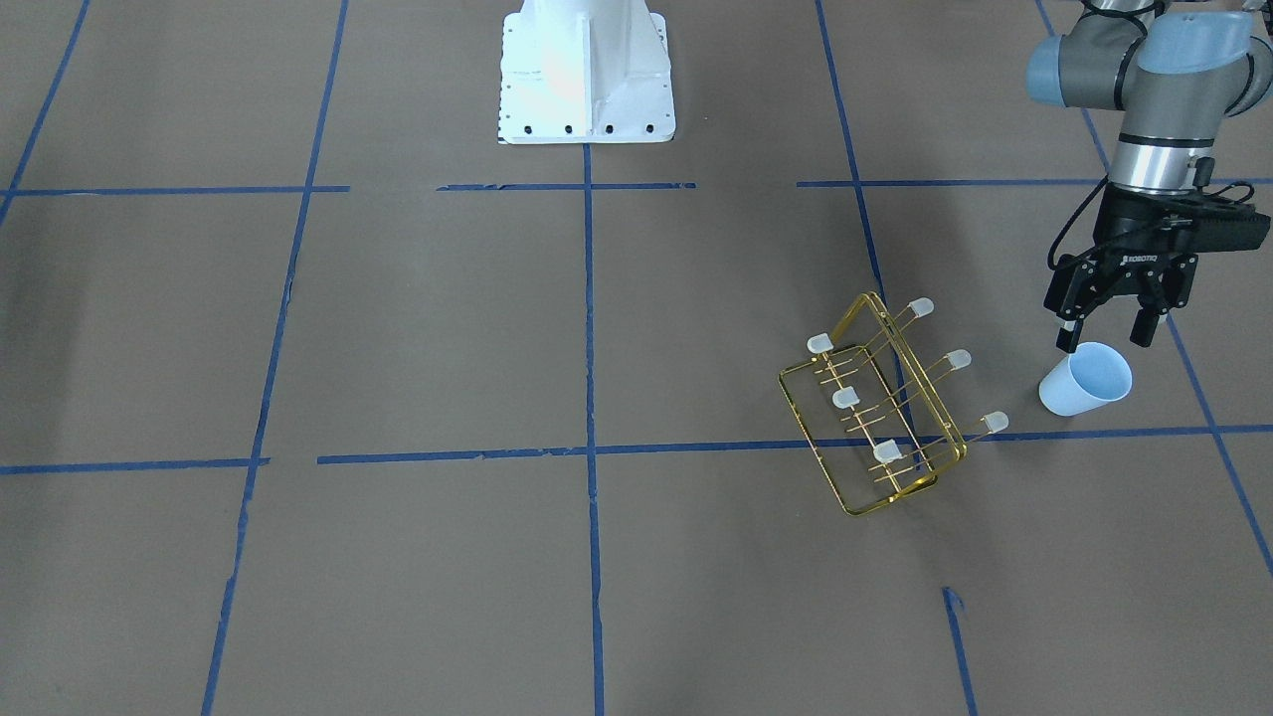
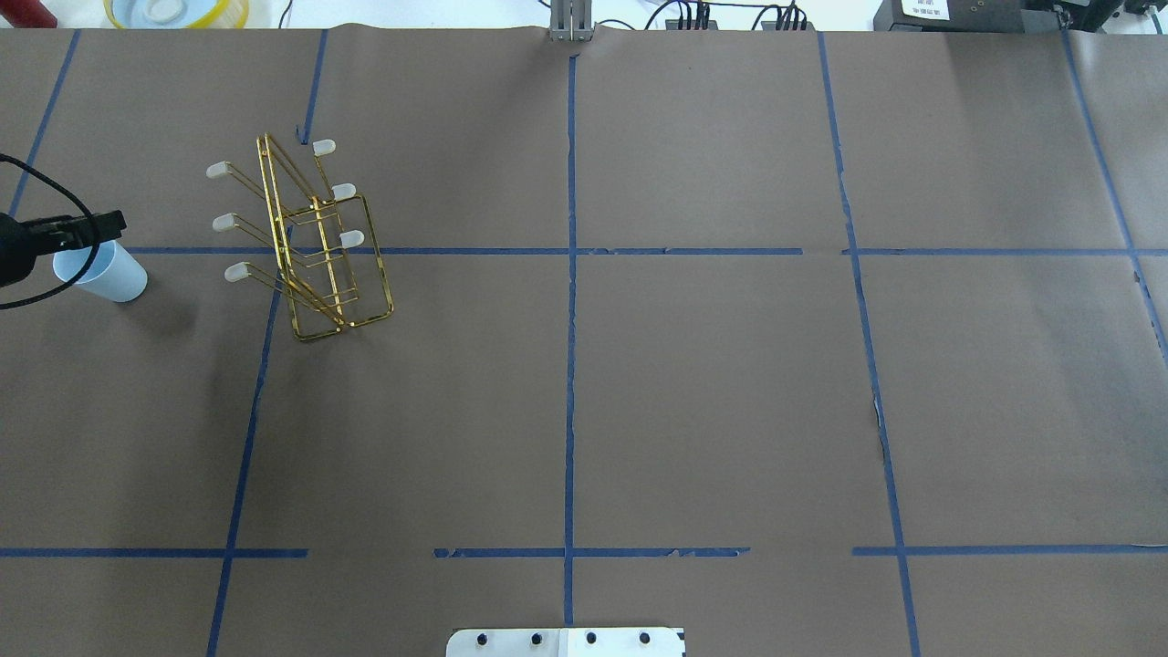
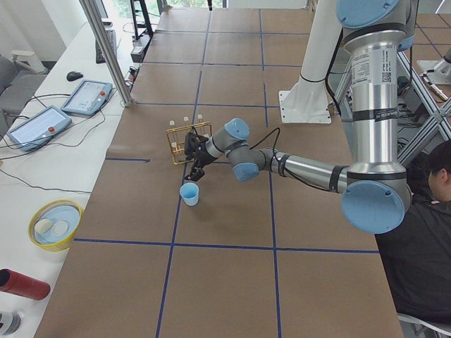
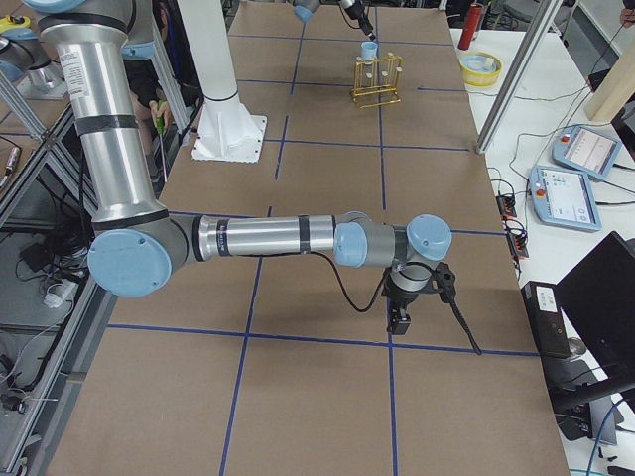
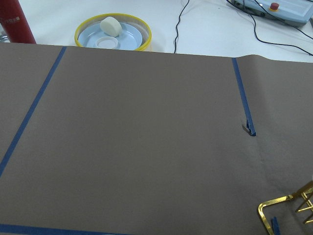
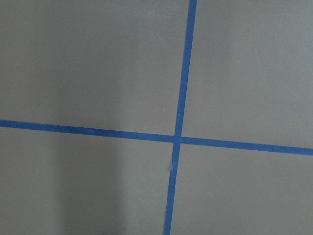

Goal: Hang cup on cup holder
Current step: 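Move the left gripper down toward the light-blue cup, then close the left gripper around the light-blue cup's side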

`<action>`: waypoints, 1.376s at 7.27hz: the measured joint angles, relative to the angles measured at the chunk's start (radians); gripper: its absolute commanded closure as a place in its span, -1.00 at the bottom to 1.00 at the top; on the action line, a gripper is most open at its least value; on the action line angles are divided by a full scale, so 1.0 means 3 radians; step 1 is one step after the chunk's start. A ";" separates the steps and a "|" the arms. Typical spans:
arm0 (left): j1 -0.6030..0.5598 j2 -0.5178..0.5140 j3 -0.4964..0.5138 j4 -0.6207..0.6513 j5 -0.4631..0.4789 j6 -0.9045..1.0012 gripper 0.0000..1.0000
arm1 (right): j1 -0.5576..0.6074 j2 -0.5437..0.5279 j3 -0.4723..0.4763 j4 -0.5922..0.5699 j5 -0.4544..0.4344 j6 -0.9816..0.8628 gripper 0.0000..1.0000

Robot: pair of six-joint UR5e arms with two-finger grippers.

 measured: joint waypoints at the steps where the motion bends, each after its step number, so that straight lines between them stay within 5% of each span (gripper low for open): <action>1: 0.0178 0.0087 -0.0005 -0.0091 0.0261 -0.0169 -1.00 | 0.0000 0.0000 0.0000 0.0000 0.0000 -0.0001 -1.00; 6: 0.0831 0.0317 0.0231 -0.0522 0.1478 -0.0385 -1.00 | -0.0001 0.0000 0.0000 0.0000 0.0000 -0.0002 -1.00; 10: 0.1072 0.0288 0.0624 -0.0850 0.1966 -0.0375 -1.00 | 0.0000 0.0000 0.0000 0.0000 0.0000 -0.0002 -1.00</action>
